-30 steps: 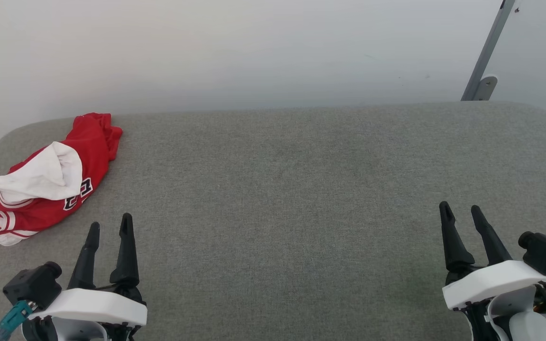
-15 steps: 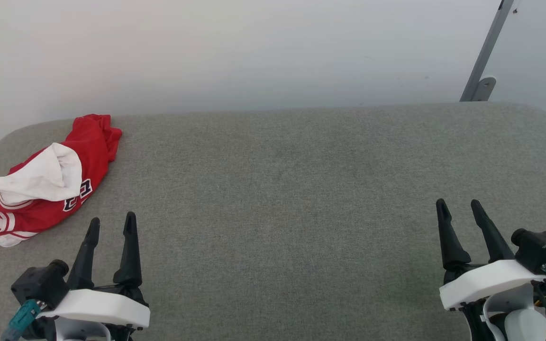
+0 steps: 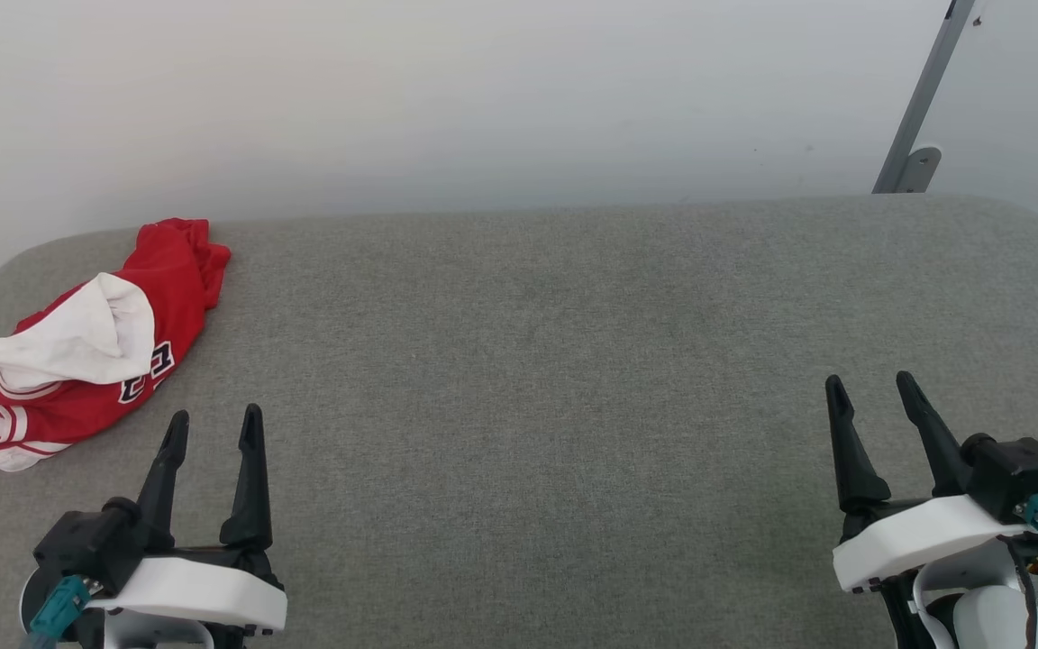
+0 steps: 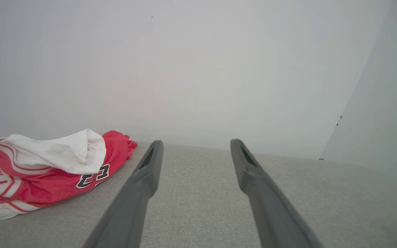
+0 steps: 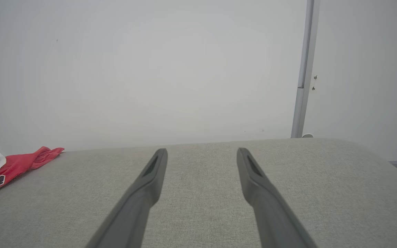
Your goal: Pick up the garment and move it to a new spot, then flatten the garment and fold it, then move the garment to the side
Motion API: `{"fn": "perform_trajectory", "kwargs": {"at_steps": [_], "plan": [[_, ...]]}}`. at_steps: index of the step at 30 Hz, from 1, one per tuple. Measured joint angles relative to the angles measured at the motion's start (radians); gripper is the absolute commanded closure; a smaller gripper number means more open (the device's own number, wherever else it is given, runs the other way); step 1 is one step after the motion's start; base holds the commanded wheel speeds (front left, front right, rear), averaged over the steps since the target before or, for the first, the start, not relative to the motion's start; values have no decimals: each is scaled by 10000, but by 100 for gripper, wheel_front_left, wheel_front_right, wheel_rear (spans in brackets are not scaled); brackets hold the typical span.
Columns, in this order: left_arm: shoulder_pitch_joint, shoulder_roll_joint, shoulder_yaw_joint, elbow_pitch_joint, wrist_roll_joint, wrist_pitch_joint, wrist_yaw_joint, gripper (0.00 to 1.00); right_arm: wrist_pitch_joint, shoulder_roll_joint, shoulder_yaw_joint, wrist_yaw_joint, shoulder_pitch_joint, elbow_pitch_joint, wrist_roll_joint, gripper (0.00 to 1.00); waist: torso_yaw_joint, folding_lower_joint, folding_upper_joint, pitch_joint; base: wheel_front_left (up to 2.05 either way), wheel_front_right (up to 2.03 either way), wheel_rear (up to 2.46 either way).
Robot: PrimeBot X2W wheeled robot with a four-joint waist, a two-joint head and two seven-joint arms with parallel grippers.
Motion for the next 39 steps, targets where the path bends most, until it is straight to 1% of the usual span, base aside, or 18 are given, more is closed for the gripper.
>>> {"fn": "perform_trajectory", "kwargs": {"at_steps": [12, 27, 33, 39], "plan": [[29, 52, -23, -56, 802, -209, -4, 0, -178, -13, -4, 0, -26, -36, -788, 0, -26, 0, 0, -17, 0, 0, 0], [27, 44, 23, 33, 823, -217, -13, 0, -186, -4, -40, 0, -49, -75, -848, 0, 20, 0, 0, 7, 0, 0, 0], [13, 29, 337, 211, 660, -219, -4, 0, -153, -50, 157, 0, -111, -50, -855, 0, 325, 0, 0, -9, 0, 0, 0], [-6, 84, 610, 301, 483, -219, 13, 0, -138, -82, 431, 0, -197, 33, -838, 0, 999, 0, 0, -86, 0, 0, 0]]}}
